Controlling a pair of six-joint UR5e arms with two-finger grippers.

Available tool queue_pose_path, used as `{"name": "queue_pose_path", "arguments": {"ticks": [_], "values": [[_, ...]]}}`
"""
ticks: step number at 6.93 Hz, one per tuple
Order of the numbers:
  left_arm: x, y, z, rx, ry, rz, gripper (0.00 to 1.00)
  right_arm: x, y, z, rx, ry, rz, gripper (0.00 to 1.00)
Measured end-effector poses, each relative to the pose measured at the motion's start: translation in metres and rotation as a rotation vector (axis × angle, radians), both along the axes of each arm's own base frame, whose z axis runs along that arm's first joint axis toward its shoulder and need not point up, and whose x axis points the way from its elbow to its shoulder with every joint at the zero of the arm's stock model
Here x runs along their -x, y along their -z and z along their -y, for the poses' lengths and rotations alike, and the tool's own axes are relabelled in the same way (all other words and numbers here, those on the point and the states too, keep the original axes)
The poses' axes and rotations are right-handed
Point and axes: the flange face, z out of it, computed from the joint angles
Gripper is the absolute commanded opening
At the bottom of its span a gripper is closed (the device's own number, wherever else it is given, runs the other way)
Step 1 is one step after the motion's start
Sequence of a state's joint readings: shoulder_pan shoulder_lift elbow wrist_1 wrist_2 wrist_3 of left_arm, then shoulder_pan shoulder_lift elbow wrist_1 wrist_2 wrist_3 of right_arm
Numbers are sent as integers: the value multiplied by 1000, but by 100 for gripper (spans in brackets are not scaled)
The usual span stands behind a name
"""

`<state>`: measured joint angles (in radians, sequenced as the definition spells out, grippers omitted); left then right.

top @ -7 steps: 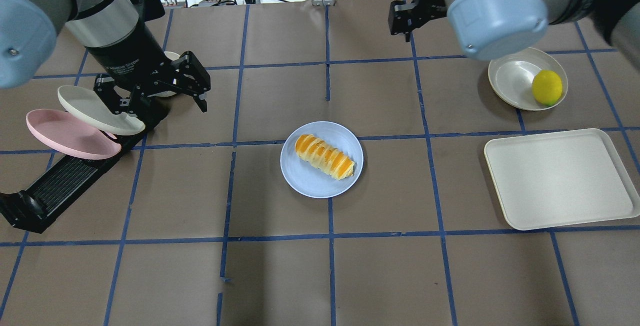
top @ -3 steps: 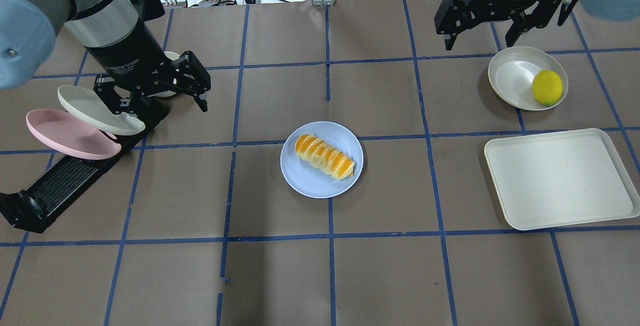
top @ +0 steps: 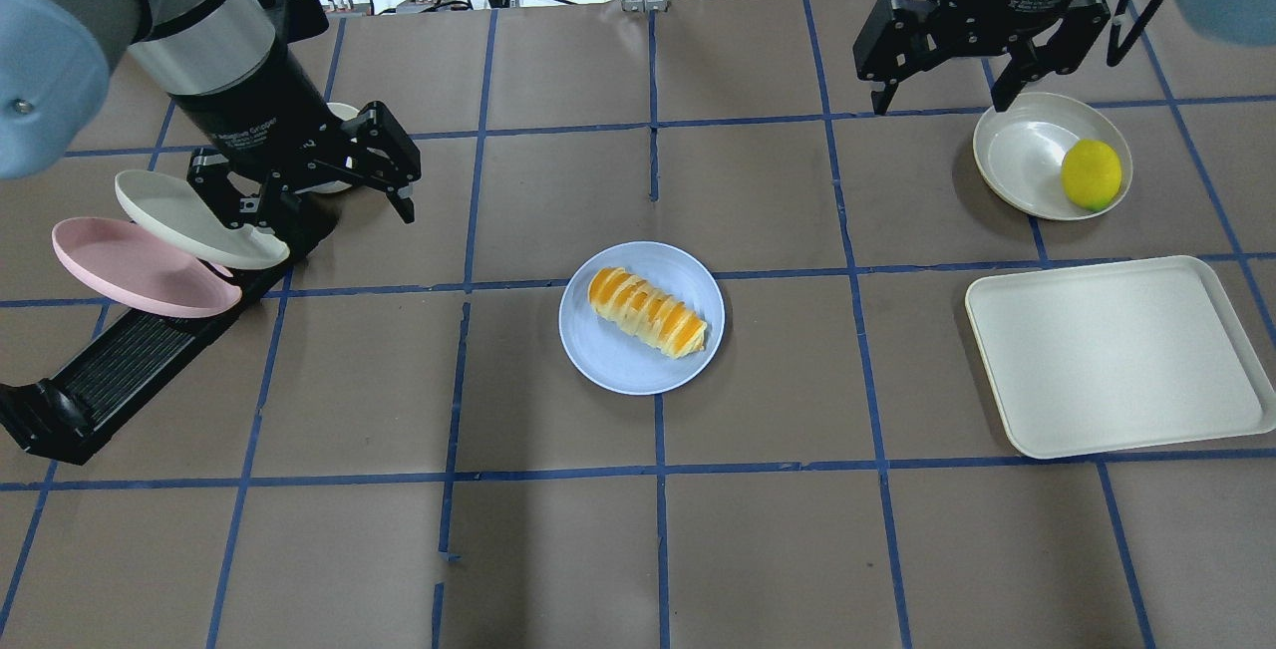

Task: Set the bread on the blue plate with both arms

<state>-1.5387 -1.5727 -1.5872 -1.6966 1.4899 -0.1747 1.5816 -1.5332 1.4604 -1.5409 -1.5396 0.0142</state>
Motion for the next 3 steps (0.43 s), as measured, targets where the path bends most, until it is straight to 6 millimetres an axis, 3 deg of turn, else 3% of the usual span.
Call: {"name": "queue_pose_path", "arguments": {"ticks": [3], "values": [[0, 1, 0, -1, 1, 1, 100, 2, 13, 3, -31, -1, 2, 98]]}}
